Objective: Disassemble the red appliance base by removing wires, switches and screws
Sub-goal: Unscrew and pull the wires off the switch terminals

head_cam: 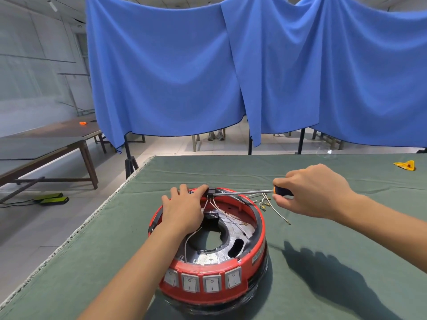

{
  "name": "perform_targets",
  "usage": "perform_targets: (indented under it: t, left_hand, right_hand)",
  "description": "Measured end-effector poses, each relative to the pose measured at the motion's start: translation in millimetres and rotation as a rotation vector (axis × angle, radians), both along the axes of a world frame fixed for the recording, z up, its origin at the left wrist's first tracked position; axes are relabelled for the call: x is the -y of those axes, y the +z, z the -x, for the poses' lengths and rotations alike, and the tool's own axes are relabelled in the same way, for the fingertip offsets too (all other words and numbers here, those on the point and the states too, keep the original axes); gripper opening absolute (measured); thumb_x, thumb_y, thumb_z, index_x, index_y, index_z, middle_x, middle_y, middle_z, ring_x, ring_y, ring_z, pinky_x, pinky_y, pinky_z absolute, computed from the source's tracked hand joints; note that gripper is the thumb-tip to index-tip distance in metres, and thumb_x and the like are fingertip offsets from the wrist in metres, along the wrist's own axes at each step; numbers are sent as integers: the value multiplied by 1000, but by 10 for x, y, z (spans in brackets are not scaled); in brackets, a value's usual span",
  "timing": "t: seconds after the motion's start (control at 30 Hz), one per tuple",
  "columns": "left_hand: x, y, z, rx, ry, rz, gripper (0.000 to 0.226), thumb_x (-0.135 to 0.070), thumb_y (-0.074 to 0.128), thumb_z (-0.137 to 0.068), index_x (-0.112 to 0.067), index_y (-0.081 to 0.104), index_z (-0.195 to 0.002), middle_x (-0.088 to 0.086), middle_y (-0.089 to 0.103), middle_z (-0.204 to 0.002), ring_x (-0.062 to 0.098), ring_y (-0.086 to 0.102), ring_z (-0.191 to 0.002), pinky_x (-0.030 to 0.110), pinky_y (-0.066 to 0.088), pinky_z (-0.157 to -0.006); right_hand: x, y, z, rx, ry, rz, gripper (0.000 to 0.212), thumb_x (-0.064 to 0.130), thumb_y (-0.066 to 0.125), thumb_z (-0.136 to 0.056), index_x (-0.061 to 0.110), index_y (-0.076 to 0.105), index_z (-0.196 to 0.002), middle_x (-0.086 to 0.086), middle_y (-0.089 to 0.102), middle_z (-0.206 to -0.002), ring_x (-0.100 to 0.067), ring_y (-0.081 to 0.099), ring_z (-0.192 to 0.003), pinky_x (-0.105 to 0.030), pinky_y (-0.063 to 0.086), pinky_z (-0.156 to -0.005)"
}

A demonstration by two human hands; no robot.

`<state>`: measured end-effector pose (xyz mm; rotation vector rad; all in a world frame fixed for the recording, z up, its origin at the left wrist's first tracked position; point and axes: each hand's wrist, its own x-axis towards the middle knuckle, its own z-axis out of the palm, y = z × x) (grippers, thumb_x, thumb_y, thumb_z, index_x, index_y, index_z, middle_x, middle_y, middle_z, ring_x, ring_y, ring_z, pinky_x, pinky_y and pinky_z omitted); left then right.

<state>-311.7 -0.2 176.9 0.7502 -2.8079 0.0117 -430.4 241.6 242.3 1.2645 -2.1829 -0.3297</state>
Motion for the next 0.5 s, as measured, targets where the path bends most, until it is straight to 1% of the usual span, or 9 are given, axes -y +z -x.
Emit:
perform_targets:
  t: [0.07,0.17,0.27,0.33,0.4,0.47,0.5]
  left_hand:
    - [-2,1,2,-1,2,-2,64,-24,46,-91,-42,17,-145,9,37,-134,31,34,-120,46,29,-97]
    - [-6,6,5,6,4,-9,64,-25,46,-91,-42,16,-145,10,36,-135,32,33,-121,46,29,-98]
    - [-10,15,8,15,2,-3,63,-26,46,-92,-42,16,-145,10,36,-136,32,33,-122,47,29,-98]
    - [-6,19,10,12,1,-10,63,-26,46,-92,-43,17,-145,10,36,-136,33,33,-123,47,28,-99]
    - [-2,21,14,11,1,-21,62,-26,46,-92,-43,18,-145,10,36,-136,33,32,-123,47,28,-99]
    - [0,23,16,8,2,-30,62,-26,47,-92,-43,19,-144,10,36,-135,33,32,-122,47,28,-99]
    - [-1,25,15,7,4,-31,61,-27,47,-92,-43,19,-144,10,36,-134,33,32,-122,47,28,-98]
  right_hand:
    - [8,-39,-198,-16,-41,6,39,54,30,-92,28,60,-93,5,65,-83,-23,55,-65,-27,19,-46]
    - [53,-73,-401,7,-86,5,40,48,32,-93,23,63,-88,2,67,-83,-27,63,-70,-28,26,-49]
    - [65,-15,-368,9,-86,7,40,48,34,-92,22,64,-86,1,68,-82,-27,62,-69,-28,29,-52]
    - [39,1,-272,26,-61,25,39,51,35,-91,24,62,-86,1,68,-83,-27,60,-69,-28,30,-54]
    - [12,-33,-164,59,-25,56,34,54,37,-90,27,54,-80,3,67,-81,-25,52,-64,-27,28,-55]
    - [-2,-77,-53,68,12,83,28,55,38,-89,31,45,-75,5,64,-76,-23,46,-61,-27,27,-54]
    - [-1,-94,3,67,27,93,28,54,39,-88,31,44,-75,5,59,-71,-23,44,-61,-27,27,-53]
